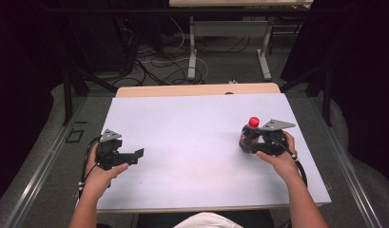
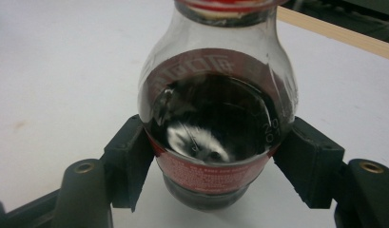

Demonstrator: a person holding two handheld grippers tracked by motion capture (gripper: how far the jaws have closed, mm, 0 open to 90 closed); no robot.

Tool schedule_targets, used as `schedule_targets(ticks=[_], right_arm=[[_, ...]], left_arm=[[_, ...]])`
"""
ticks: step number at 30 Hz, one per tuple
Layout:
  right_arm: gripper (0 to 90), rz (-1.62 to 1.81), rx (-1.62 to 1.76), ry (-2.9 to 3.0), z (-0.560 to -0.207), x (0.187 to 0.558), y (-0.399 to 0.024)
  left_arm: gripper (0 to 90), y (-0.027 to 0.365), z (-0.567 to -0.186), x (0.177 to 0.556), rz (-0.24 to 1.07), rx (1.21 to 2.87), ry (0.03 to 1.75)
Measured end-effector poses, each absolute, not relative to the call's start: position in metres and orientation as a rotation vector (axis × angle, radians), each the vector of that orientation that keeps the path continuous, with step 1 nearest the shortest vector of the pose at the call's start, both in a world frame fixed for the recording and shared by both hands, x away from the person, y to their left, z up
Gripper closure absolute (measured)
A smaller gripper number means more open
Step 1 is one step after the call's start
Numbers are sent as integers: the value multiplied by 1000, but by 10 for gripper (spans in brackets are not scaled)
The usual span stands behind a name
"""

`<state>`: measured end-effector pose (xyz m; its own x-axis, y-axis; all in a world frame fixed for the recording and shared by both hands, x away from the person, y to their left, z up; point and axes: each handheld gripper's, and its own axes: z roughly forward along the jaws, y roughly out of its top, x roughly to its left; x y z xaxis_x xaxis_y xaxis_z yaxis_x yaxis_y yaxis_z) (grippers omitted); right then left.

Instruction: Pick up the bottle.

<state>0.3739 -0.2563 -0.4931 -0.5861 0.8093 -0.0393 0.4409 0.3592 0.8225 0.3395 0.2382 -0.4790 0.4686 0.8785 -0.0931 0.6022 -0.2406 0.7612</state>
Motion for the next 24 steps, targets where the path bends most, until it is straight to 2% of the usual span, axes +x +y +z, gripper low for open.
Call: schedule_targets(ticks=[9, 16, 24], right_arm=[[320, 1168, 964, 2301, -488, 364, -224], [320, 1204, 891, 2370, -486, 356, -203], [320, 1181, 787, 2465, -484, 348, -181]], left_arm=[[71, 222, -471, 337, 368, 1954, 1175], [98, 204, -463, 335, 369, 1958, 1112], [115, 185, -453, 338, 308, 1989, 1020]])
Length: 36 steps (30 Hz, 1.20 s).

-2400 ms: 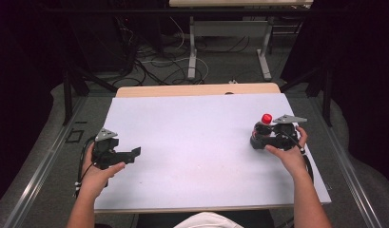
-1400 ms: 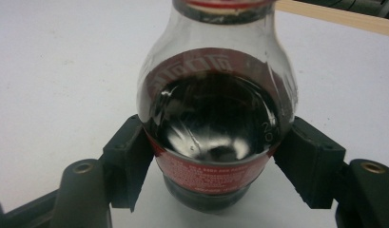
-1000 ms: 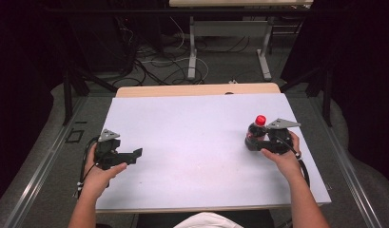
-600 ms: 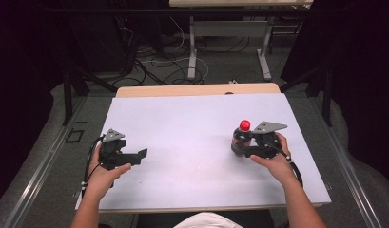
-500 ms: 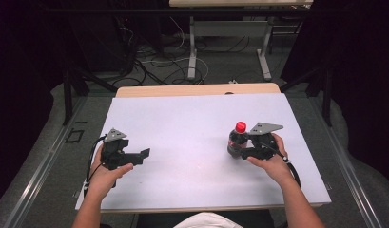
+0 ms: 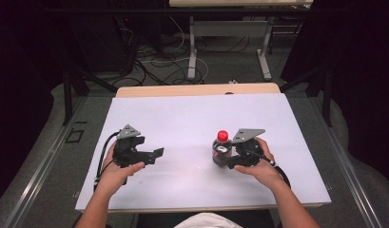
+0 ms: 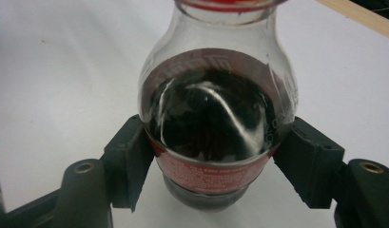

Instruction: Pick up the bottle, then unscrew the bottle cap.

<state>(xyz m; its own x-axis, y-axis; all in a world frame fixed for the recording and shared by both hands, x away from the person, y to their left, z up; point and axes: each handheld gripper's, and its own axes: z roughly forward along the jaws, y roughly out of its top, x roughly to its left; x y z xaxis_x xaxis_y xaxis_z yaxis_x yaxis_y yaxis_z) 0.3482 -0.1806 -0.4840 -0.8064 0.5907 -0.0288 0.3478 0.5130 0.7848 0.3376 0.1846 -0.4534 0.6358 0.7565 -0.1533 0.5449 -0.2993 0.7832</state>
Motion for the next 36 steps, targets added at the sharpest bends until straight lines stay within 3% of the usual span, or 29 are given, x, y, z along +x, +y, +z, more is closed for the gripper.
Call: schedule_targets(ticks=[3, 36], right_arm=[[320, 1180, 773, 2483, -485, 347, -176], [319, 1209, 700, 2545, -487, 337, -157]], left_arm=[[159, 179, -448, 339, 297, 1999, 997], [267, 70, -396, 353, 197, 2131, 652]])
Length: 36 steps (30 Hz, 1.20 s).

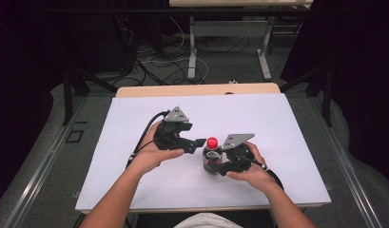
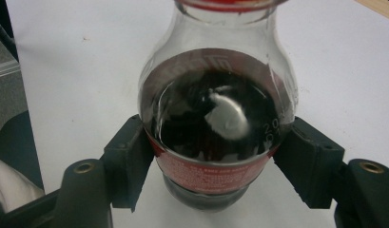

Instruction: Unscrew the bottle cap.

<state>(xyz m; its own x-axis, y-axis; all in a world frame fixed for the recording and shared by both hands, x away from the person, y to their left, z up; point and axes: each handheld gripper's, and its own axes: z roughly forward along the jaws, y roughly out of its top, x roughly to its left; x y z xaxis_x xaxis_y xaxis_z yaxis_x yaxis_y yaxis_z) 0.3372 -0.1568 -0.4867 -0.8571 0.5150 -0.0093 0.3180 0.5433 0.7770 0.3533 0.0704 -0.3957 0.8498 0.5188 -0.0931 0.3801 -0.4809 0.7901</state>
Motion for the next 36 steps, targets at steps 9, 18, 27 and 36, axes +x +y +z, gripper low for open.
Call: schedule_targets(ticks=[9, 18, 27, 36], right_arm=[[320, 1230, 697, 2582, -488, 337, -156], [319, 1274, 667, 2602, -487, 336, -156], [320, 1321, 640, 2598, -488, 335, -154], [321, 1308, 639, 2616, -488, 335, -154]], left_arm=[[338, 57, -392, 356, 67, 2136, 573], [445, 45, -396, 359, 5, 2197, 466], [559, 37, -399, 364, -27, 2254, 425], [613, 34, -400, 361, 34, 2268, 442]])
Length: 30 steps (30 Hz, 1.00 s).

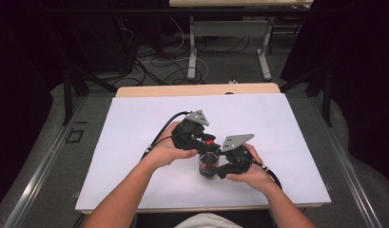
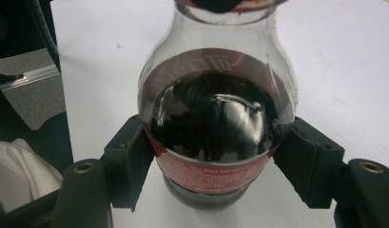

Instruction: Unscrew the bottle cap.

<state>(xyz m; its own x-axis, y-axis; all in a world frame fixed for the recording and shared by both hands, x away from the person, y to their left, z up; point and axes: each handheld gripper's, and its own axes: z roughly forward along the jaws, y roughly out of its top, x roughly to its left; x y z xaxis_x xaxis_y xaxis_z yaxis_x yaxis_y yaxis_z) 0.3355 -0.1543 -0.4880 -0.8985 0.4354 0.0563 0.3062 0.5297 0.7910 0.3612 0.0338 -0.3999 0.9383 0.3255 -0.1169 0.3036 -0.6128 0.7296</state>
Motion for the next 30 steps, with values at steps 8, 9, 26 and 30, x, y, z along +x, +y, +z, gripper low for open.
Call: schedule_targets(ticks=[8, 9, 26, 30], right_arm=[[325, 1303, 672, 2590, -487, 334, -154], [325, 1312, 678, 2571, -487, 334, -154], [324, 1251, 803, 2472, -486, 332, -150], [323, 1252, 795, 2493, -485, 333, -152]], left_arm=[[616, 31, -396, 356, 83, 2283, 493], [616, 31, -396, 356, 83, 2283, 493], [615, 12, -399, 335, 330, 2139, 860], [530, 13, -398, 338, 306, 2137, 821]])
